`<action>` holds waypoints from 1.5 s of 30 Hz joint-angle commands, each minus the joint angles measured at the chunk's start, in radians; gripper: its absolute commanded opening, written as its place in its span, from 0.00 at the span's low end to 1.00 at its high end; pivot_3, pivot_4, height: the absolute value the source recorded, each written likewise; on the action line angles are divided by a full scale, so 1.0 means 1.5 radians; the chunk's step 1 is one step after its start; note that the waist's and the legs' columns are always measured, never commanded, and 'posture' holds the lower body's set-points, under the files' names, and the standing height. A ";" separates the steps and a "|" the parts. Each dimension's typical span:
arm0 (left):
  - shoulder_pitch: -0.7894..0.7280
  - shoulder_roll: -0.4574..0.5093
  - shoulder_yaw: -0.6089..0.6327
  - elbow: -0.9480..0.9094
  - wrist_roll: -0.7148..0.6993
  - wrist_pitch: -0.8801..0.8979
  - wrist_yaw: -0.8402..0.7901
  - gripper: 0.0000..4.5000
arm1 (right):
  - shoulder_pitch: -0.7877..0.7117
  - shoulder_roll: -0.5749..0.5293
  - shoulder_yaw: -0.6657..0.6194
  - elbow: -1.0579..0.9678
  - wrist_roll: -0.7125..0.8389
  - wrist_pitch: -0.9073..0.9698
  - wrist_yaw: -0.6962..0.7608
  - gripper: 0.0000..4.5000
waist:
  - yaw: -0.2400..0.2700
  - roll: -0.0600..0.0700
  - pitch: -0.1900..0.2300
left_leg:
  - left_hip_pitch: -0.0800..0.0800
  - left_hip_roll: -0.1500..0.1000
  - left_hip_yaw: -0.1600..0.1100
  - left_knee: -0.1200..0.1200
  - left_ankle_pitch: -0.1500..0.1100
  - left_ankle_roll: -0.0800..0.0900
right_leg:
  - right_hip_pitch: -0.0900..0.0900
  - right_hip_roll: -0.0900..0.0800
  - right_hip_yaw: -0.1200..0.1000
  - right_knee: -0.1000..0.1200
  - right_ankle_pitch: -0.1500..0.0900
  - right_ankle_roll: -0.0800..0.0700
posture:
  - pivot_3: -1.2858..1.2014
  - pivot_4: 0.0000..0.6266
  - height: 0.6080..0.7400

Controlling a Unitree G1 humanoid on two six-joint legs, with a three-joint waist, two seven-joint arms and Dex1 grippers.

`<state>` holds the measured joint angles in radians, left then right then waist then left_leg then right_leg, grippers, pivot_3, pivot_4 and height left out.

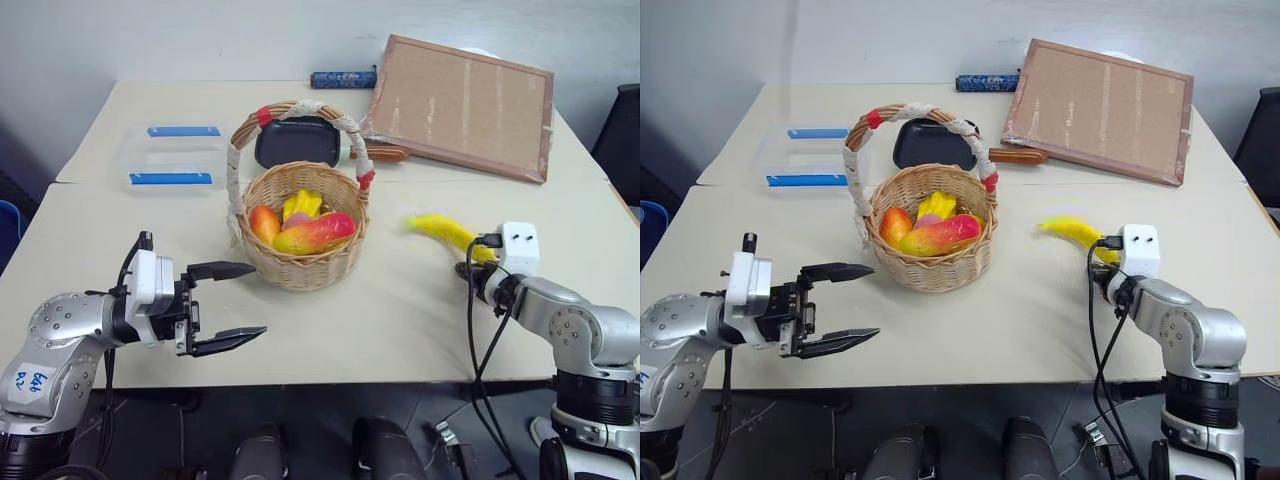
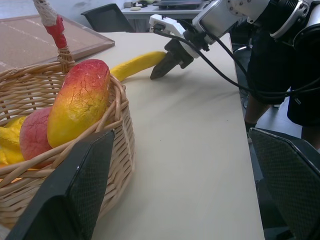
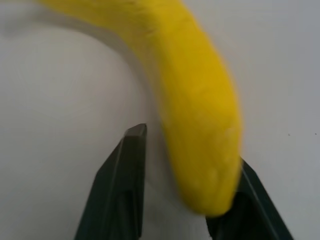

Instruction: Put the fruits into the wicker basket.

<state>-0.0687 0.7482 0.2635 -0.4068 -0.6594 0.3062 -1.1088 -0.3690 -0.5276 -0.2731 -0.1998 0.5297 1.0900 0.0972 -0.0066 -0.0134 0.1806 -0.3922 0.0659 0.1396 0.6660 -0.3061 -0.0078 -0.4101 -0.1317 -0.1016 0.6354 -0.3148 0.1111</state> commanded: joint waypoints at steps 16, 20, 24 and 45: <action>0.060 -0.005 0.059 0.002 -0.007 -0.021 0.026 1.00 | 0.081 -0.185 -0.037 -0.112 0.078 -0.241 0.414 0.01 | 0.000 0.000 0.000 | 0.001 0.001 0.003 -0.001 0.000 0.001 | 0.001 0.000 0.000 -0.004 0.001 0.000 | 0.52 0.24 1.00; 0.077 -0.016 0.071 0.010 -0.013 -0.022 0.040 1.00 | -0.031 -0.188 0.022 -0.180 0.200 -0.061 0.377 0.01 | -0.002 0.000 0.000 | 0.001 0.001 0.003 -0.001 0.000 0.001 | 0.000 0.000 0.000 -0.003 0.001 -0.001 | 0.52 0.24 1.00; 0.096 -0.022 0.083 0.000 -0.017 -0.020 0.048 1.00 | -0.162 -0.121 0.085 -0.178 0.245 0.095 0.272 0.01 | -0.009 -0.001 0.000 | 0.002 0.002 -0.002 -0.001 0.000 0.001 | 0.000 0.000 0.000 -0.003 0.001 -0.002 | 0.52 0.24 1.00; 0.174 -0.067 0.102 -0.071 -0.015 -0.035 0.113 1.00 | -0.502 0.168 0.123 0.027 0.168 0.350 -0.022 0.31 | -0.016 -0.001 0.000 | -0.003 0.002 0.003 0.000 0.000 0.000 | -0.004 -0.001 -0.002 0.001 0.002 -0.002 | 0.52 0.24 1.00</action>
<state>0.1824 0.6494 0.4124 -0.4785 -0.6792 0.2750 -0.9465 -1.0944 -0.2794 -0.0659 -0.1479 0.7766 1.6092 0.0653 -0.0313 -0.0145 0.1802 -0.3977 0.0686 0.1443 0.6654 -0.3069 -0.0071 -0.4168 -0.1331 -0.1050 0.6373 -0.3122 0.1087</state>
